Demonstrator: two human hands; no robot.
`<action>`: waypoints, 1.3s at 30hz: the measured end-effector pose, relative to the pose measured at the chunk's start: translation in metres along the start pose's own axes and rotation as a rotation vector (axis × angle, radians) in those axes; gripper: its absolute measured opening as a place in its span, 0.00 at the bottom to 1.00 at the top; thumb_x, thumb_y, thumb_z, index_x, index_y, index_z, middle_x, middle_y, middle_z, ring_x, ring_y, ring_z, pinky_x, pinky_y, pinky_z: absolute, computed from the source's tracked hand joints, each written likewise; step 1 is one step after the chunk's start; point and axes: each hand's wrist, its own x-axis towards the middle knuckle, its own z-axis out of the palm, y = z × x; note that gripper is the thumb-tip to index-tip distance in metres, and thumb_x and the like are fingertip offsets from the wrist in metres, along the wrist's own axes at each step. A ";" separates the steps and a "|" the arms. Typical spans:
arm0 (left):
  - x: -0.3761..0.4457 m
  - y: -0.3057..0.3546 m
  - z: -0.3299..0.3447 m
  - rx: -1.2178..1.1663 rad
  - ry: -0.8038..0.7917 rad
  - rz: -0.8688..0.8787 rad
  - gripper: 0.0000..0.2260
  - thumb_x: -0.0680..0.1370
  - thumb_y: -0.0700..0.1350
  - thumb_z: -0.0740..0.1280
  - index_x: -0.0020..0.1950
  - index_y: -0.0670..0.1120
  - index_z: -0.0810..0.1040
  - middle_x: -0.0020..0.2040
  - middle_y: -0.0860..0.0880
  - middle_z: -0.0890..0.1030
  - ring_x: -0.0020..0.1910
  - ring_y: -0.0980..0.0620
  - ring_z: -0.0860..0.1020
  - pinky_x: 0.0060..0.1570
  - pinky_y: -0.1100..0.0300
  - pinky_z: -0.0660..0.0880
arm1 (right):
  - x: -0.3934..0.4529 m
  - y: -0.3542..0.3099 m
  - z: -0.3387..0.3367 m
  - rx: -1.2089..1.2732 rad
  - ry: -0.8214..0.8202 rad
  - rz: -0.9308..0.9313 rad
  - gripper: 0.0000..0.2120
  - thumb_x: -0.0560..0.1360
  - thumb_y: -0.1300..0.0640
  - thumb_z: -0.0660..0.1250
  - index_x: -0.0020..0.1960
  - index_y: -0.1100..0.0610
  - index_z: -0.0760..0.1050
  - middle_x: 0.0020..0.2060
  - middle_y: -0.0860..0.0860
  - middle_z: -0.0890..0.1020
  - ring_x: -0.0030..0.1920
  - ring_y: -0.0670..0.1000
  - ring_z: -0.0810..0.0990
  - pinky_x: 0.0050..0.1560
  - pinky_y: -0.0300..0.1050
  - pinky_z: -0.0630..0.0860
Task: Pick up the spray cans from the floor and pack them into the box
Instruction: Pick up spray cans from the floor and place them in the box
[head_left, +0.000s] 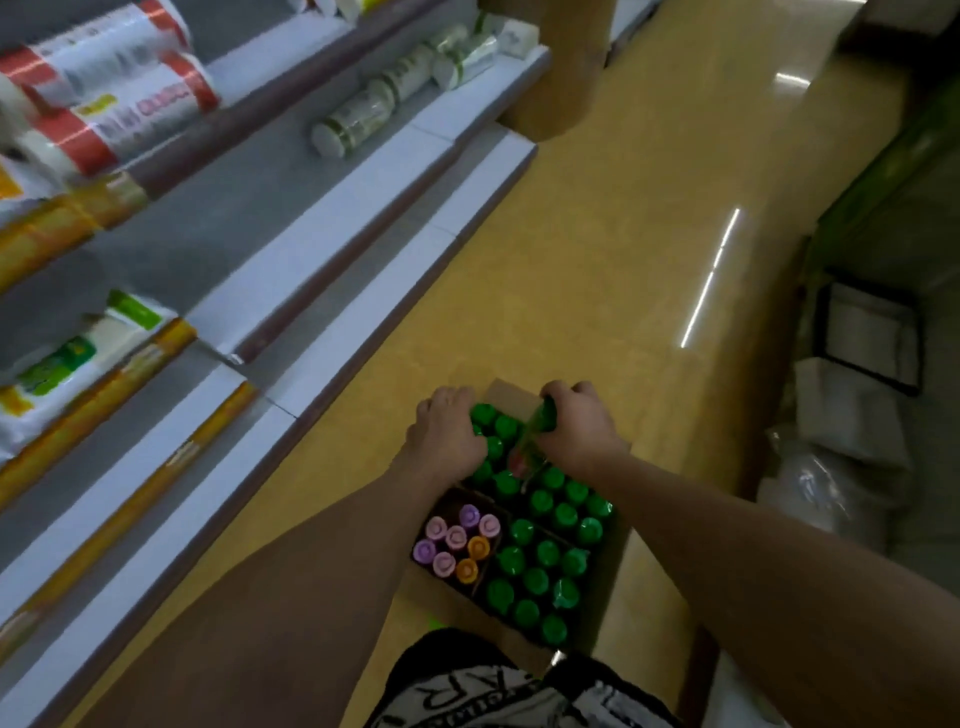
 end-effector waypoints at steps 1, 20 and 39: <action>0.014 0.004 0.003 0.014 -0.027 0.027 0.32 0.77 0.51 0.66 0.79 0.48 0.58 0.76 0.42 0.61 0.72 0.39 0.62 0.66 0.44 0.70 | 0.007 0.007 0.000 0.018 0.006 0.039 0.30 0.73 0.60 0.74 0.72 0.55 0.67 0.61 0.56 0.68 0.52 0.58 0.75 0.46 0.47 0.77; 0.199 0.046 0.122 0.065 -0.232 -0.036 0.33 0.80 0.54 0.65 0.81 0.48 0.57 0.80 0.42 0.57 0.77 0.39 0.57 0.73 0.43 0.64 | 0.163 0.160 0.052 0.125 -0.084 0.175 0.28 0.74 0.61 0.72 0.73 0.56 0.69 0.65 0.56 0.70 0.62 0.59 0.73 0.61 0.47 0.72; 0.286 0.025 0.256 0.134 -0.250 -0.116 0.29 0.77 0.48 0.66 0.78 0.48 0.64 0.75 0.38 0.65 0.73 0.35 0.64 0.69 0.42 0.67 | 0.266 0.194 0.146 -0.064 -0.194 -0.065 0.22 0.76 0.54 0.70 0.68 0.54 0.71 0.57 0.58 0.70 0.52 0.61 0.75 0.49 0.53 0.77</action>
